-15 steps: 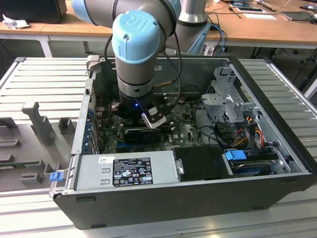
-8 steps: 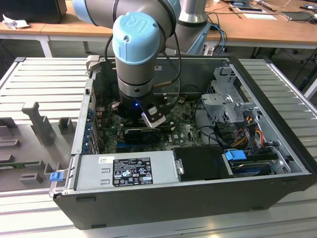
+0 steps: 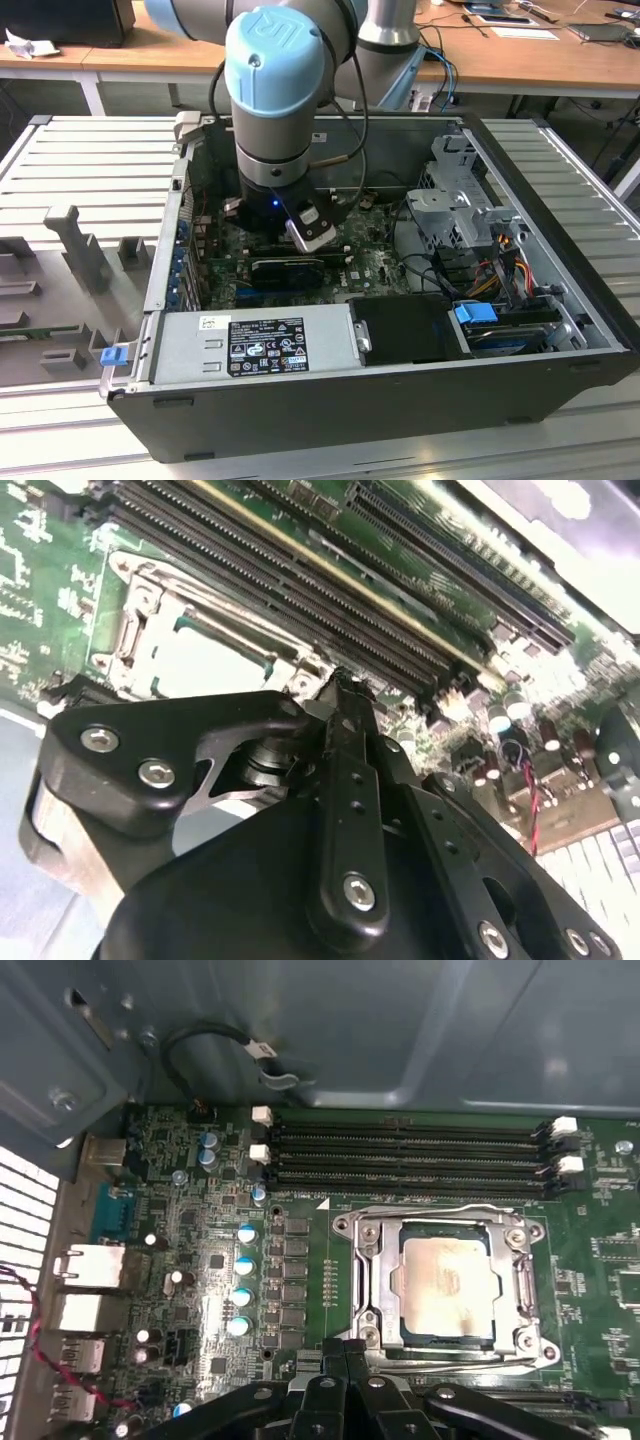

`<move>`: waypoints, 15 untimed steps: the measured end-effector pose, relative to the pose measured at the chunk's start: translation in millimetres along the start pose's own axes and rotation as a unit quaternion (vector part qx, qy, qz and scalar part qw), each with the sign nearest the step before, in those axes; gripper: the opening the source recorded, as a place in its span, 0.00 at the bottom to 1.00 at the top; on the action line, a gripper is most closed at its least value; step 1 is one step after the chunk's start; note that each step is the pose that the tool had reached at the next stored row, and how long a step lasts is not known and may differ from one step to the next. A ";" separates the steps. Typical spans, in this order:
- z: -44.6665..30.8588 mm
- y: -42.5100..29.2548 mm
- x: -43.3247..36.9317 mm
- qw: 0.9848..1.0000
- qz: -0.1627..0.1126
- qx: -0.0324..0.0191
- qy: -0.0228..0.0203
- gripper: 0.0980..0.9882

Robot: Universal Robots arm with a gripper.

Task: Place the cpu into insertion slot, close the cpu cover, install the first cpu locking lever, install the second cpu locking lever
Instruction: 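Install the second cpu locking lever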

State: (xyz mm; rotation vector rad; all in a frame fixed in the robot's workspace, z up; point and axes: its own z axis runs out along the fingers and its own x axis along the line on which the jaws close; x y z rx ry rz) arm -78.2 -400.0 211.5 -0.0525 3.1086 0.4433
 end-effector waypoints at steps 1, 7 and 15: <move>-2.2 0.6 0.0 1.000 0.000 0.000 0.000 0.01; -13.8 4.0 -0.1 1.000 0.000 0.000 0.000 0.01; -22.3 6.5 -0.2 1.000 0.000 0.000 0.000 0.01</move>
